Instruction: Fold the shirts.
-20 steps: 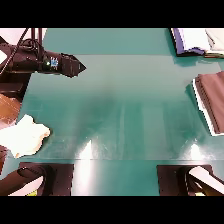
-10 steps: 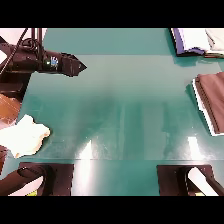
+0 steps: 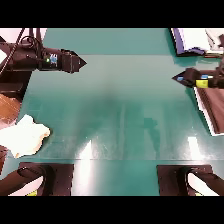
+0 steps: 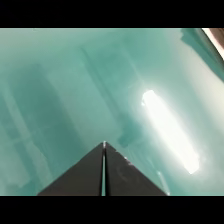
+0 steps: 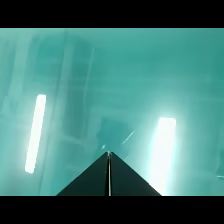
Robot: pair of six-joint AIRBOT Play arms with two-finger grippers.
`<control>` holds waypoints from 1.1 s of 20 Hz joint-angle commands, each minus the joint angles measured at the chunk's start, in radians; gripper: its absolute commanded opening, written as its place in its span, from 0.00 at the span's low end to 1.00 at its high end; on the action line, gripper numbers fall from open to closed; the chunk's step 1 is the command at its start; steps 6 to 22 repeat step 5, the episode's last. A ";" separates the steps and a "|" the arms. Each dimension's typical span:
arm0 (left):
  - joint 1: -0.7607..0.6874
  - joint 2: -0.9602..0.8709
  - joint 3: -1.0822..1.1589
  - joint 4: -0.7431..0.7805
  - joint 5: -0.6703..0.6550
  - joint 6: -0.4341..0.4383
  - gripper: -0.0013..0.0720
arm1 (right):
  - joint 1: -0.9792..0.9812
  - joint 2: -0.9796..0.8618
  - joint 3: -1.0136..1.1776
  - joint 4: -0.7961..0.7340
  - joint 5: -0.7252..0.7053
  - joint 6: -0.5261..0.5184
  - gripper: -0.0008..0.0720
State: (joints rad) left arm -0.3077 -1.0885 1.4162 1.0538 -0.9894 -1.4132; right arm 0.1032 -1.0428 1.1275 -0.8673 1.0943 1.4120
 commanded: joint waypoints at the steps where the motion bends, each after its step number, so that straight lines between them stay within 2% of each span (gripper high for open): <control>1: 0.000 0.000 0.000 0.000 0.029 0.000 0.06 | 0.062 -0.017 -0.001 0.002 -0.022 0.000 0.04; 22: 0.000 0.000 0.000 0.000 0.039 0.000 0.06 | 0.047 -0.017 -0.001 0.002 -0.018 0.000 0.04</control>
